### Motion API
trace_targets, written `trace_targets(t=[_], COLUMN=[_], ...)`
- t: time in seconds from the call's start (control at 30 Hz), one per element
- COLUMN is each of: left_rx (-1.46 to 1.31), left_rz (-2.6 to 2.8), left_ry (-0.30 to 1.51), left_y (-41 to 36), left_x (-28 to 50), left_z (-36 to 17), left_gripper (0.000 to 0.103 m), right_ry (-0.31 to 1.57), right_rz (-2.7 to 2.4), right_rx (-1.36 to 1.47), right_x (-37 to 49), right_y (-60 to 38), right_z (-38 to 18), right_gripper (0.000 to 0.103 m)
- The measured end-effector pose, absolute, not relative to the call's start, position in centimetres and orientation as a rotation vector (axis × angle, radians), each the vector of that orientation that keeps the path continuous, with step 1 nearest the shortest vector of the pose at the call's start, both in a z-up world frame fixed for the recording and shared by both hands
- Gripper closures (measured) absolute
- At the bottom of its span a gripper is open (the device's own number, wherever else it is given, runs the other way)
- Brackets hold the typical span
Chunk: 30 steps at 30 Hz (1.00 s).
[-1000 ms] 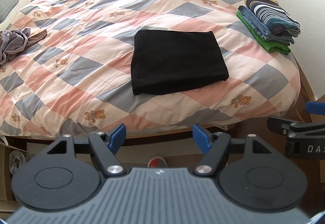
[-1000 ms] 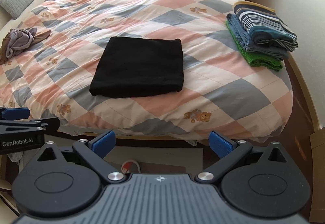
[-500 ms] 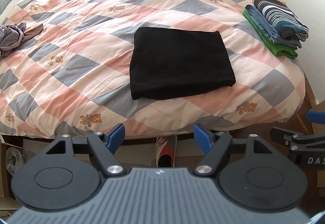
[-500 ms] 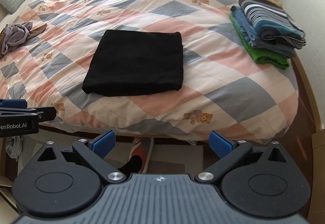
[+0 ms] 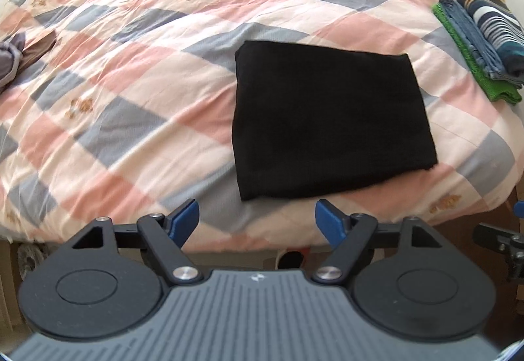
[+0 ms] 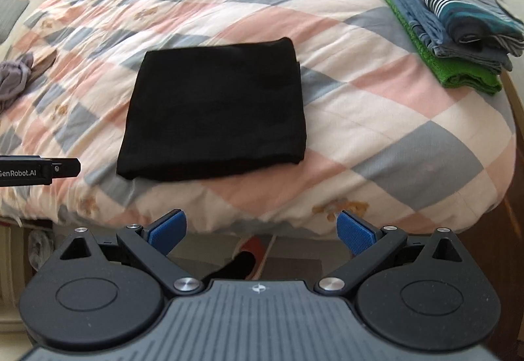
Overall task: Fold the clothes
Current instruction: 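Move both tools to the folded jeans and grasp its edge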
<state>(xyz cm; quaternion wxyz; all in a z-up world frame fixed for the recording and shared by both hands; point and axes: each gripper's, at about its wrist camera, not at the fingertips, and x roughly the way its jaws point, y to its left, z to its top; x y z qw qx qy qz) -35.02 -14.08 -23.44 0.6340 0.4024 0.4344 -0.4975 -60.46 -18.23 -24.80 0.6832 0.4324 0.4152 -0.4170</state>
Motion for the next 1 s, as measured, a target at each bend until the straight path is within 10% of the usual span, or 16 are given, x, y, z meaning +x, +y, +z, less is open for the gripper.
trace_targets(t=[1.0], left_rx=[0.453], left_rz=[-1.293], left_ry=[1.606], left_y=[-24.4], left_x=[-19.2], left_z=[-40.6], left_gripper=[0.023], right_ry=[0.681], right_rz=[-0.654], right_rx=[1.299], right_x=[-62.5], right_y=[-34.6], right_z=[-40.5], right_gripper=[0.010])
